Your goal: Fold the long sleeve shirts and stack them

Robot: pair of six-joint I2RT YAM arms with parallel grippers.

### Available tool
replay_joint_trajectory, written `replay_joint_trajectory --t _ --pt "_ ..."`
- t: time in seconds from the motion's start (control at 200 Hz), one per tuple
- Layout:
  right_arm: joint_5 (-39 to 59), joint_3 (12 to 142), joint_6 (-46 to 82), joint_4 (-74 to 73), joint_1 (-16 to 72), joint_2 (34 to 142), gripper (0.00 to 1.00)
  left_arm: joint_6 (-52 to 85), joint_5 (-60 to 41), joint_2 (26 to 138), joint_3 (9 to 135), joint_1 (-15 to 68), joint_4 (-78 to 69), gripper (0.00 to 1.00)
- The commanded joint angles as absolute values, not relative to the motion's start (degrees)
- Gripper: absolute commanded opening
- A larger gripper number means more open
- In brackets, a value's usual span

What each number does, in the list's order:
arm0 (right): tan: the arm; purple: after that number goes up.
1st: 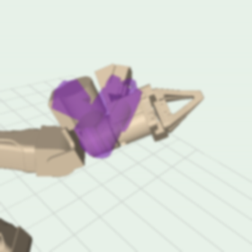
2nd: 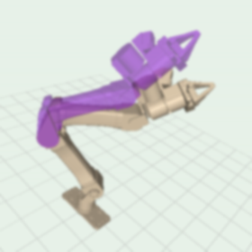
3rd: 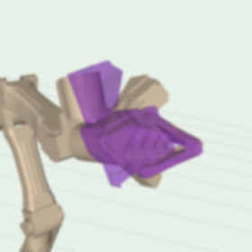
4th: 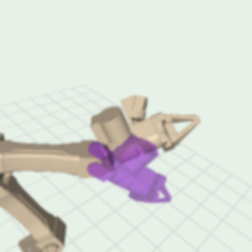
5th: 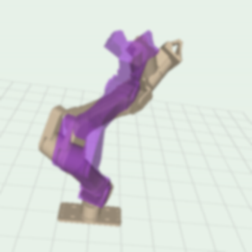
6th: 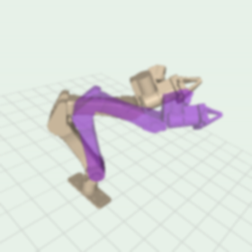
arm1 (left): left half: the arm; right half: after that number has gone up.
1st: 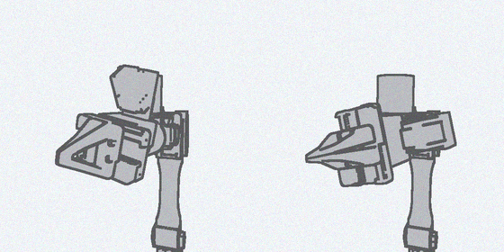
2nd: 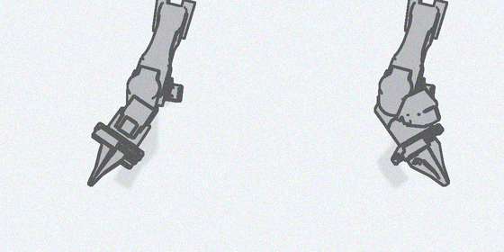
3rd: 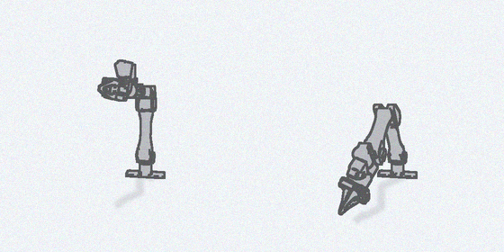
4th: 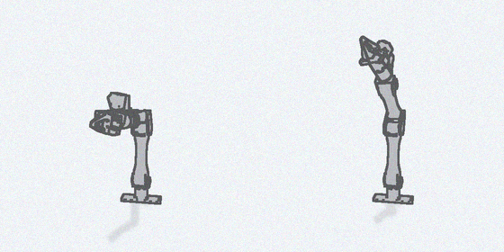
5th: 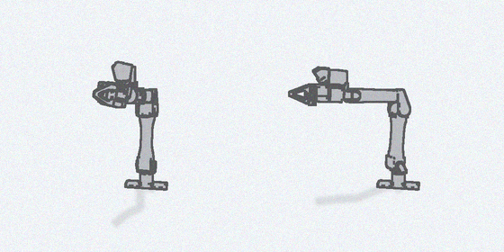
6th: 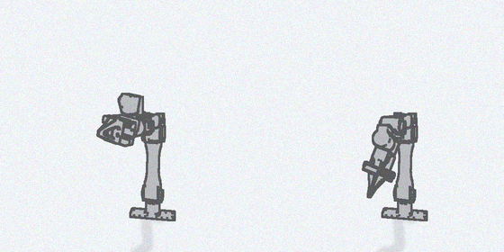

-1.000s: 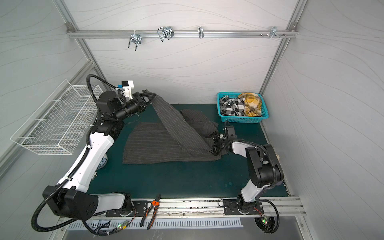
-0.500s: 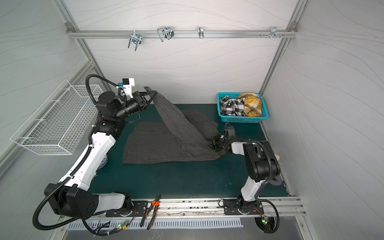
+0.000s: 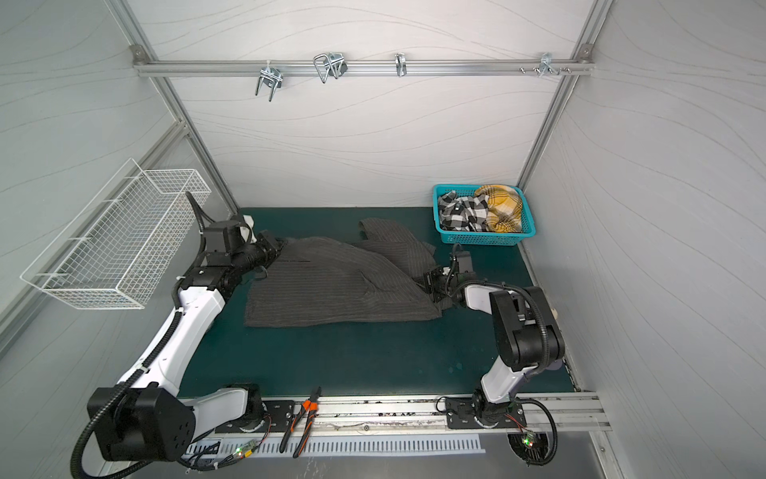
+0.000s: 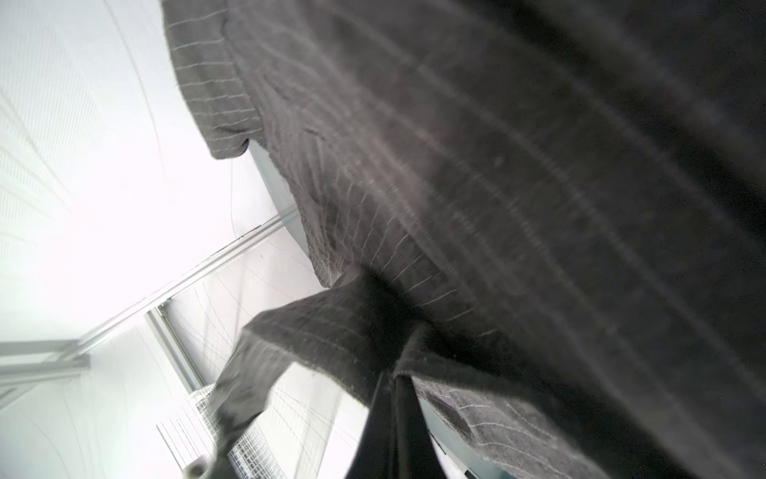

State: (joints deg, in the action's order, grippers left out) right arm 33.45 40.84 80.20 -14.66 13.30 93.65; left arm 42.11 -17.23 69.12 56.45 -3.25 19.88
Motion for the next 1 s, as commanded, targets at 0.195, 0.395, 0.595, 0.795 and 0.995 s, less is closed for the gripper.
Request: replay_joint_trajectory --t 0.195,0.395,0.595,0.795,0.995 --pt "31.1 33.4 77.3 -17.1 18.5 95.4 0.00 44.5 -10.4 81.6 46.4 -10.3 22.6 0.00" --pt "32.3 37.1 75.5 -14.4 17.2 94.2 0.00 45.7 -15.2 86.8 57.4 -10.5 19.5 0.00" --pt "31.7 39.7 71.4 -9.0 16.3 89.5 0.00 41.9 -12.5 86.4 66.9 -12.0 20.6 0.00" --pt "31.2 36.6 69.1 -11.0 19.6 90.6 0.00 42.0 -12.4 86.0 58.3 -17.3 20.5 0.00" --pt "32.0 32.3 67.3 -15.4 22.6 94.8 0.00 47.2 -9.9 82.9 47.5 -20.6 27.8 0.53"
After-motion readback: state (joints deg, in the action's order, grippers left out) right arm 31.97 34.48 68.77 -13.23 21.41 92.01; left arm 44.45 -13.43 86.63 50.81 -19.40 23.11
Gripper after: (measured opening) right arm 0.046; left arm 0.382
